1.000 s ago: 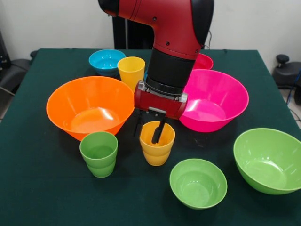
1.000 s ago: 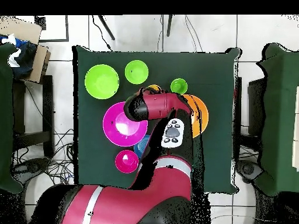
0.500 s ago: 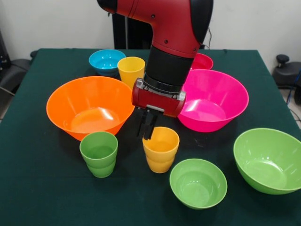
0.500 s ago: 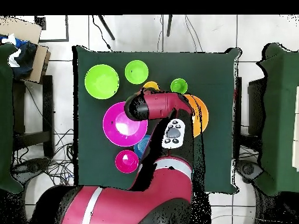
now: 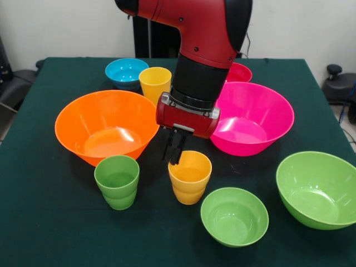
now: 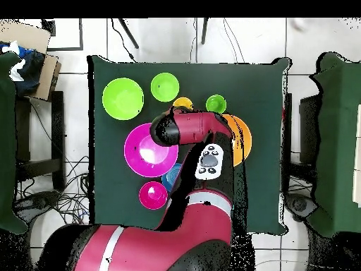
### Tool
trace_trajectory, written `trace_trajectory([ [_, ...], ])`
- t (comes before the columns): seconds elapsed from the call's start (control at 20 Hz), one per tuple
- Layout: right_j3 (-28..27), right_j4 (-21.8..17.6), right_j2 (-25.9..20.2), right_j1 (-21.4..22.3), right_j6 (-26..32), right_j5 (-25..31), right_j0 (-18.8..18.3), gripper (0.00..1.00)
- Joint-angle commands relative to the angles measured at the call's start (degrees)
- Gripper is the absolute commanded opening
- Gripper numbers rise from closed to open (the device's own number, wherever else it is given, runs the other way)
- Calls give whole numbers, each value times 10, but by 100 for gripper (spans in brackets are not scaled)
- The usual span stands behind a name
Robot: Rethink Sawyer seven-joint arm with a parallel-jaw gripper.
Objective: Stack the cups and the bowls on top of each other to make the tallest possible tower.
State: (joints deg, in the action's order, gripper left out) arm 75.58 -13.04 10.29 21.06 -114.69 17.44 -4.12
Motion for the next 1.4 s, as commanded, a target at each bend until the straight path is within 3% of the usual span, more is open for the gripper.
trace_trajectory([
  [0.05, 5, 14, -41, -12, -39, 63, 7, 0],
  [1.4, 6, 18, -39, -4, -29, 71, 9, 0],
])
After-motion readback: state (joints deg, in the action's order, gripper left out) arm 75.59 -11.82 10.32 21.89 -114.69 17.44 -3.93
